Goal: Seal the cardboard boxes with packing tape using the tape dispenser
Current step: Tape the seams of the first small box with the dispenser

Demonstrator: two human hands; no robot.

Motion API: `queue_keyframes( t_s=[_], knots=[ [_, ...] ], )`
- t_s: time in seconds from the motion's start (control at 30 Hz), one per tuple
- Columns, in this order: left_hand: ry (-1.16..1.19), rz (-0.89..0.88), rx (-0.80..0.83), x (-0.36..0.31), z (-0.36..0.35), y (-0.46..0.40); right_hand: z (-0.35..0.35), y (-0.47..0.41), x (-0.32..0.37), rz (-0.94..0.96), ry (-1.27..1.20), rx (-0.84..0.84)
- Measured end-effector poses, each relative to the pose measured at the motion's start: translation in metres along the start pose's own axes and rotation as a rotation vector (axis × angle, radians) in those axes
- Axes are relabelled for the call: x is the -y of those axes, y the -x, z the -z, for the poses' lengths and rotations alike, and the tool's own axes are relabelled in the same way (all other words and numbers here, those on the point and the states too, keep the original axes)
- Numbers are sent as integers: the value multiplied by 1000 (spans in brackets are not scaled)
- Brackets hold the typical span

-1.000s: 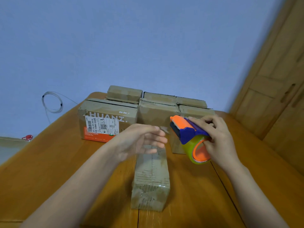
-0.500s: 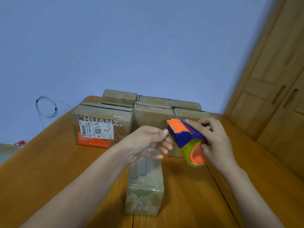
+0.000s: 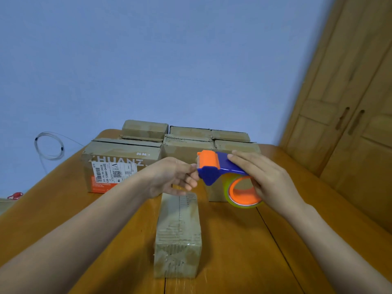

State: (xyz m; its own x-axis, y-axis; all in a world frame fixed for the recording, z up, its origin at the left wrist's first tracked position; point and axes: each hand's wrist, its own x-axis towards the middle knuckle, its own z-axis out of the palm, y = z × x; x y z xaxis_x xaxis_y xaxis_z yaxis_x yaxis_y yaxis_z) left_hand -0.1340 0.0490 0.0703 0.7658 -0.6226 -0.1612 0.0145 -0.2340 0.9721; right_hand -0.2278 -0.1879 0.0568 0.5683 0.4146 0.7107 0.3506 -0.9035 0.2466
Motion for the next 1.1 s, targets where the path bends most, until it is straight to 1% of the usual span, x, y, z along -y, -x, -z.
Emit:
queue_keyframes(
  t_s=[0.2, 0.43, 0.53, 0.6, 0.67, 0.77, 0.87, 0.97, 1.1],
  knots=[
    [-99, 46, 24, -2, 6, -1, 4, -4, -1, 60, 72, 33],
    [-87, 60, 30, -6, 5, 0, 3, -1, -3, 32, 4, 19],
    [-71, 38, -62, -7, 5, 0, 1, 2, -4, 22, 5, 2],
    [46, 3, -181, -6, 13, 1, 2, 9, -12, -3, 14, 0],
    [144, -25, -238, -4, 22, 4, 6, 17, -21, -38, 7, -36],
    [180, -1, -152, 4, 21, 9, 13, 25, -29, -93, -45, -102],
    [141, 7, -36, 8, 5, 8, 12, 23, -26, -99, -50, -98],
    [105, -8, 38, 6, -12, 4, 11, 17, -18, -76, -64, -93],
    [196, -71, 98, 5, -24, 2, 9, 16, -14, -83, -90, -103]
  ],
)
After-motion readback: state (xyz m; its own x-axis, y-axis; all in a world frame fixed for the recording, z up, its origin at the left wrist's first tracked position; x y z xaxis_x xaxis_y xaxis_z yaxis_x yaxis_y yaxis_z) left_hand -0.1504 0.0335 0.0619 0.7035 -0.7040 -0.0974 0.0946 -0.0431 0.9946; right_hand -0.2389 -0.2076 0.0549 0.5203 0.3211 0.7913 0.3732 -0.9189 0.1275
